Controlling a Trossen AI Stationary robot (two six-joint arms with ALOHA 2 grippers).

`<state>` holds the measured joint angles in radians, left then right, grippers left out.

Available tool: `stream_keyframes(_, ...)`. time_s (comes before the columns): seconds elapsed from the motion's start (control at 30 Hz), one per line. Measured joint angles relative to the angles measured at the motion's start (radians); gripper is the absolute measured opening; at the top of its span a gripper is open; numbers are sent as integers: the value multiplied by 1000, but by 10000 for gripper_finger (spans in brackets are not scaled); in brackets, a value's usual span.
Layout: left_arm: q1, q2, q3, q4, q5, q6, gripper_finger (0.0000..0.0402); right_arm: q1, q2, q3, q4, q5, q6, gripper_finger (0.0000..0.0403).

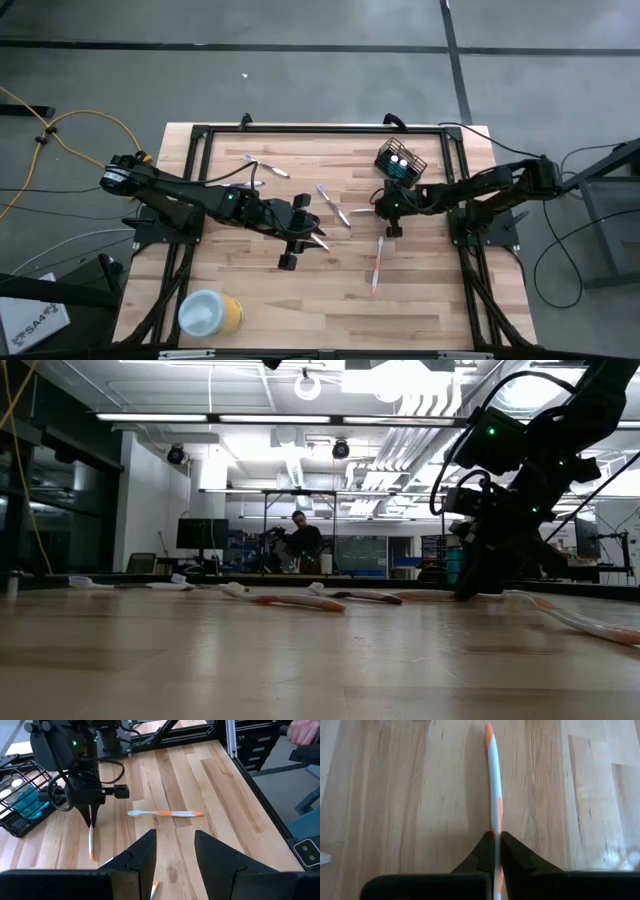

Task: Pick & Place toothbrushing station
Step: Put the top orange toothbrush into the left of the black mesh organizer

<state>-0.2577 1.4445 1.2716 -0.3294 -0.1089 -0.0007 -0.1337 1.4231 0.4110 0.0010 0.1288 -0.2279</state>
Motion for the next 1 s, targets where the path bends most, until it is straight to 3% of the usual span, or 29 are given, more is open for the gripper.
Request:
stream_keyframes(0.3,0,0,0,0,0,0,129,28,2,41,-31,32,-16,4)
stream_keyframes(0.53,0,0,0,0,0,0,129,109,2,124,-195,178,-57,3)
stream_keyframes(1.0,0,0,0,0,15,0,129,322,0,348,-492,357,-27,3)
